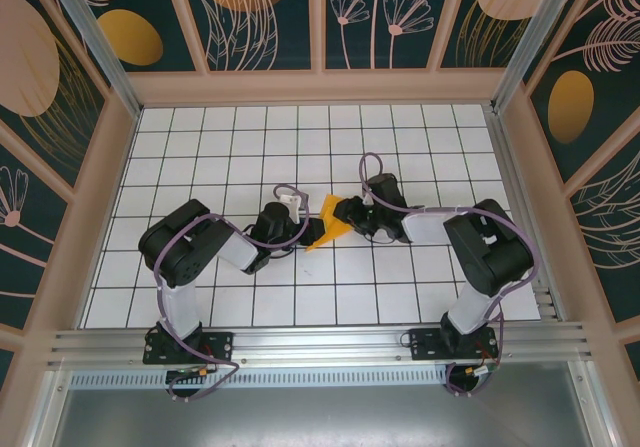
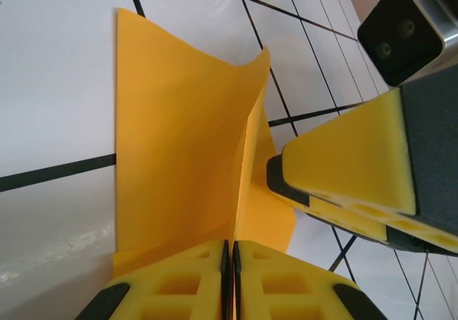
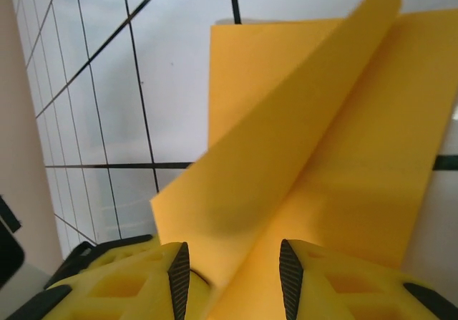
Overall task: Fold a paper plane with a square sheet of paper (pick it up from the middle)
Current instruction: Fourth fold the wing at the center of the table.
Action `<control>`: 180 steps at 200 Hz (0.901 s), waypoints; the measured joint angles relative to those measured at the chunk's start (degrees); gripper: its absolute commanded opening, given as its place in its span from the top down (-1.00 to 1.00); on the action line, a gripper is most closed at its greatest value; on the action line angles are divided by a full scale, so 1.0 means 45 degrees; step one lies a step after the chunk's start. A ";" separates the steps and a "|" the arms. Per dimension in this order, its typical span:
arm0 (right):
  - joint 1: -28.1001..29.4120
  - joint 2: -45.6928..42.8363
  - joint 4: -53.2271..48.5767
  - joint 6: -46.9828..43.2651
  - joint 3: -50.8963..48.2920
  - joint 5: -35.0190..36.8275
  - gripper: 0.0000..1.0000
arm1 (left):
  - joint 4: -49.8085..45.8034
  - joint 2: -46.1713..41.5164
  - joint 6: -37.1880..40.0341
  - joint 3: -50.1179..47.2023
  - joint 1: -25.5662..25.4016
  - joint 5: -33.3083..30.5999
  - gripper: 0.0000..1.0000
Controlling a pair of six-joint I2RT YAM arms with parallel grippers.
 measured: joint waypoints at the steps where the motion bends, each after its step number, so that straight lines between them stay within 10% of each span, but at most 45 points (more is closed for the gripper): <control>1: 0.0000 0.0000 0.0005 0.0000 0.0005 0.0000 0.20 | 0.0000 0.0005 -0.0010 0.0000 0.0000 0.0005 0.71; 180: 0.0690 0.0355 -0.1161 0.1433 0.0772 0.0481 0.21 | 0.0005 0.0165 -0.0282 0.0000 0.0024 0.0223 0.66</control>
